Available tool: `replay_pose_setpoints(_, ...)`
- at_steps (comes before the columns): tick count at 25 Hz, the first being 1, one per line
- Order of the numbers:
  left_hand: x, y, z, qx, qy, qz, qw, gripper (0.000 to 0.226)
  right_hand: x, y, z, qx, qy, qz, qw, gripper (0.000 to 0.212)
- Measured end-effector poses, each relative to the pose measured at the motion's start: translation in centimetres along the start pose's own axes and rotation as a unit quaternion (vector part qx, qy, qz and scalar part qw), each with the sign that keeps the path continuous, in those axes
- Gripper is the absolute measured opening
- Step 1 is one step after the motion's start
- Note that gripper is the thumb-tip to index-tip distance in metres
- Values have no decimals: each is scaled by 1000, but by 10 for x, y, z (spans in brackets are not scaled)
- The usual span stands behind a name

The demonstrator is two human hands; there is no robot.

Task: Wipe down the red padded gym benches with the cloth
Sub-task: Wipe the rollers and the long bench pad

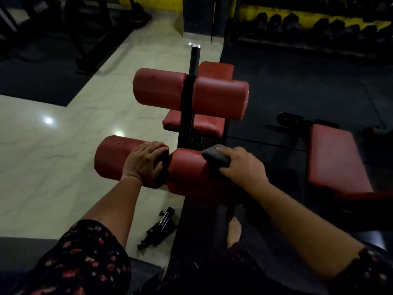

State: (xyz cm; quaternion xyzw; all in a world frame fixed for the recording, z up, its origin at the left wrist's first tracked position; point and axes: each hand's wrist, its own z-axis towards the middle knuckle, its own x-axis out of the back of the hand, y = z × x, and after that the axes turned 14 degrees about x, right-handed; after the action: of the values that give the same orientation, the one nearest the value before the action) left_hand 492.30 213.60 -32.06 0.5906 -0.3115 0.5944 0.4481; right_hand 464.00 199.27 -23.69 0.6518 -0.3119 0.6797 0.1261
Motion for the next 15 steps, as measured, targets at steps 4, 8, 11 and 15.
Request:
replay_pose_setpoints(4, 4, 2, -1, 4, 2, 1, 1000, 57, 21, 17, 61, -108, -122, 114, 980, 42)
replay_pose_setpoints(8, 8, 4, -2, 8, 4, -7, 1000, 56, 19, 7, 82, -44, -163, 62, 984, 44)
replay_pose_setpoints(11, 9, 6, -3, 4, 8, -5, 1000, 57, 16, -14, 54, 63, -132, -14, 989, 60)
replay_pose_setpoints(15, 7, 4, -3, 16, 10, -16, 1000, 58, -8, -36, -10, 160, -64, -139, 975, 73)
